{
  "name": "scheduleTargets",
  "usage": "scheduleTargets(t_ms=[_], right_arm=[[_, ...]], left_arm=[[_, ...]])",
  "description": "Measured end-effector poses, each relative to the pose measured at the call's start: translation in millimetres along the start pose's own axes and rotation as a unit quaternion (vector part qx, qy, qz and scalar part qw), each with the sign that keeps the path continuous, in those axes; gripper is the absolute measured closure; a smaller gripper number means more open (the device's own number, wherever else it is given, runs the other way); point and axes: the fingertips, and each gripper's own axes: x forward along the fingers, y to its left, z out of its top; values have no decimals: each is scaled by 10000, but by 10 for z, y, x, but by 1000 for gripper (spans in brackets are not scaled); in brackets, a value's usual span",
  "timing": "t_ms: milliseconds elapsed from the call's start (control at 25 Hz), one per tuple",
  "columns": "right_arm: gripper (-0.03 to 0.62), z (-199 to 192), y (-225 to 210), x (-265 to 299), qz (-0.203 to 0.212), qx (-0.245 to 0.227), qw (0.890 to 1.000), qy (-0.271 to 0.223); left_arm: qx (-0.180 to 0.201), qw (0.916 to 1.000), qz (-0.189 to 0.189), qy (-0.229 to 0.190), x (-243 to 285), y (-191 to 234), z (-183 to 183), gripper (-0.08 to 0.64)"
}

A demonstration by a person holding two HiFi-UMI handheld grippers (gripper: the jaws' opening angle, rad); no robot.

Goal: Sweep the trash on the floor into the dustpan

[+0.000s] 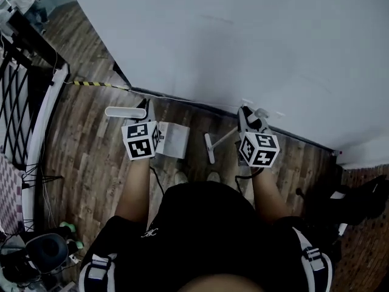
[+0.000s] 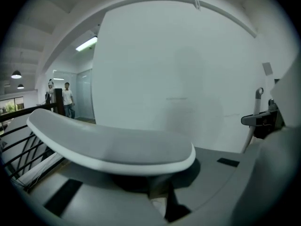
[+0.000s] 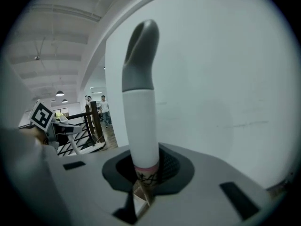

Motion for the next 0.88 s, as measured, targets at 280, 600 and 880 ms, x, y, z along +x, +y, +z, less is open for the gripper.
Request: scheduleTargets(t_ms=[280,600,880], right_arm=[[540,-82,22,-138,124,-111,9998,124],[540,-6,-101,-229,141,-146,9998,-91],[540,-38,-84,-242,133,-206,9997,-35]], left_arm=[[115,9992,-376,11,-141,-492,68,520],[160,9955,-930,45,-152,-1008,74,520],[248,9929,-1140,-216,-201,-1167,178,522]])
